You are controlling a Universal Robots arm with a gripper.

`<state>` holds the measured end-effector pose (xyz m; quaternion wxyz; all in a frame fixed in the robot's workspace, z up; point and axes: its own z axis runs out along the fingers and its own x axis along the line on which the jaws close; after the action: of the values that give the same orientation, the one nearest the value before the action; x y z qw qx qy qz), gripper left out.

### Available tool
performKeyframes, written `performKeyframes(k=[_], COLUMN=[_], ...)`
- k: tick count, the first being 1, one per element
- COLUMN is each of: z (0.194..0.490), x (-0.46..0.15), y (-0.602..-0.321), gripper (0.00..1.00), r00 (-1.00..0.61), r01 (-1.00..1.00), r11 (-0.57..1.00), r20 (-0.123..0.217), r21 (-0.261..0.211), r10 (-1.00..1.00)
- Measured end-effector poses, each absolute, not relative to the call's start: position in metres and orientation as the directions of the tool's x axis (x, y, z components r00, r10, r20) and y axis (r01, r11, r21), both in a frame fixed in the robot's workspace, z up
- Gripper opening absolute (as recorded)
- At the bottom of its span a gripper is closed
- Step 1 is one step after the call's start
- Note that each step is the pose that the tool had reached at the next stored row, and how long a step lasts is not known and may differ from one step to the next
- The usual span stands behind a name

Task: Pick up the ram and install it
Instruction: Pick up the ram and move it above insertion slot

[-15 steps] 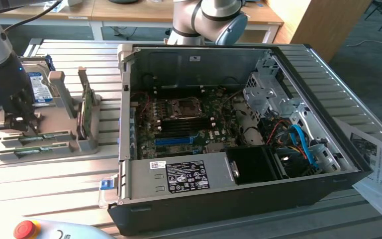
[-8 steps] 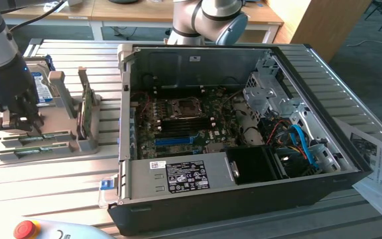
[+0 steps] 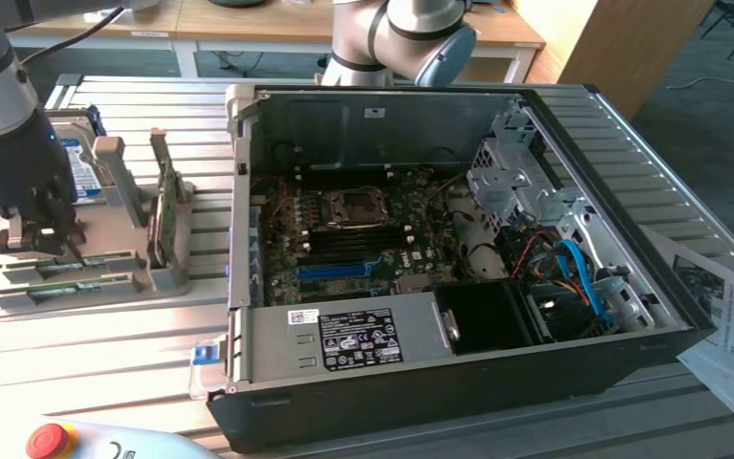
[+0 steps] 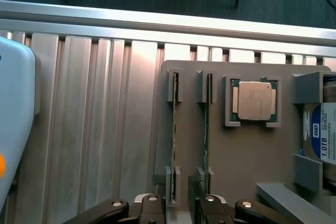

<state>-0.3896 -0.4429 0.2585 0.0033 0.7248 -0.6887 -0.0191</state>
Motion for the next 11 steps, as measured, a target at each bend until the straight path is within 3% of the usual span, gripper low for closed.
performKeyframes(k=[11], z=[0.239], x=[-0.390], y=[-0.443], gripper=[0.31], r00=[0.051], r01=[-0.998], r11=[-0.051], r20=[-0.023], r21=[0.031], r10=[-0.998])
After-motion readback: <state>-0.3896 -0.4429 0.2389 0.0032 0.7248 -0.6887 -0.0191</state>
